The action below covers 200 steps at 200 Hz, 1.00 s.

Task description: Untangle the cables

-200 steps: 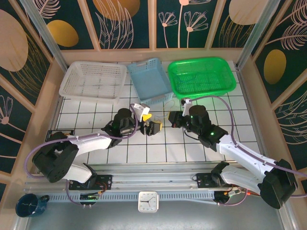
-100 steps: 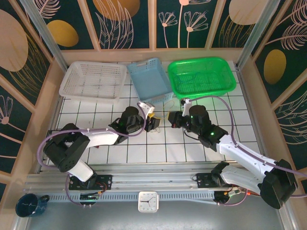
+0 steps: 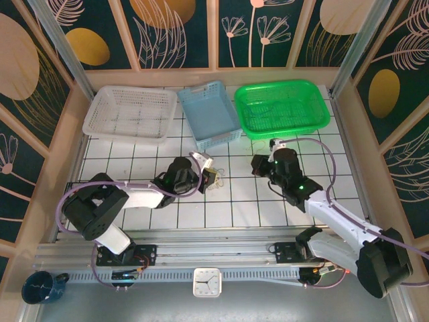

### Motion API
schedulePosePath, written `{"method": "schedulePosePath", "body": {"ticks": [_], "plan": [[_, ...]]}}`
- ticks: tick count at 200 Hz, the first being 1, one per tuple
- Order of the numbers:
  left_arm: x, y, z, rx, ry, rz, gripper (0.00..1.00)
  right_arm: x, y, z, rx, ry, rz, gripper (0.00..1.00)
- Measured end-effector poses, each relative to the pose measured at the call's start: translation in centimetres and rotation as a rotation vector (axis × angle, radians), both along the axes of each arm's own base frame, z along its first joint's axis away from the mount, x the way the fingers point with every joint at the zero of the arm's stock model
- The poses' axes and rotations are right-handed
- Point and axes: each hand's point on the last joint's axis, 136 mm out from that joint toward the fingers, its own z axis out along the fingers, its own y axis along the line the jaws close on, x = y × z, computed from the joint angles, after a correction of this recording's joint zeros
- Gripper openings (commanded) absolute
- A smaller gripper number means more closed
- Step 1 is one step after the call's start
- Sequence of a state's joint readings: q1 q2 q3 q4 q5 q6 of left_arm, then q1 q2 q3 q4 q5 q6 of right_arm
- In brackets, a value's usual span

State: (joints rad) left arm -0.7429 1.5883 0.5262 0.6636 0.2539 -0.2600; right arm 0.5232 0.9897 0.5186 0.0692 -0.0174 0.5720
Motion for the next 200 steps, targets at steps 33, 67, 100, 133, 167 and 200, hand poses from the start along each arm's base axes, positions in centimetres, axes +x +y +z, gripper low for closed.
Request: {"method": "schedulePosePath", "body": {"ticks": [33,67,100,133,167,200], "plan": [[-0.5,0.4,0.3,-0.020,0.024,0.014,0.51,0.5,-1.3,-0.2,0.004,0.003,-0.034,0.00],[-0.7,0.4,2.5,-0.075,0.038,0.024,0.81,-0.4,-0.4,1.6,0.028,-0.049,0.049,0.00],[-1.1,0.1,5.9,-0.151,0.044,0.017,0.89,-1.4,-0.1,4.3,0.061,-0.117,0.117,0.00],[-0.9,-1.2,11.1,-0.284,0.062,0.001,0.85,-3.3,1.0,7.1,0.116,-0.192,0.231,0.00],[0.0,-3.6,18.0,-0.456,0.071,-0.056,0.78,-5.1,2.1,8.6,0.153,-0.231,0.341,0.00],[0.0,-5.5,20.8,-0.565,0.118,-0.135,0.74,-5.7,2.6,8.8,0.169,-0.229,0.382,0.00]]}}
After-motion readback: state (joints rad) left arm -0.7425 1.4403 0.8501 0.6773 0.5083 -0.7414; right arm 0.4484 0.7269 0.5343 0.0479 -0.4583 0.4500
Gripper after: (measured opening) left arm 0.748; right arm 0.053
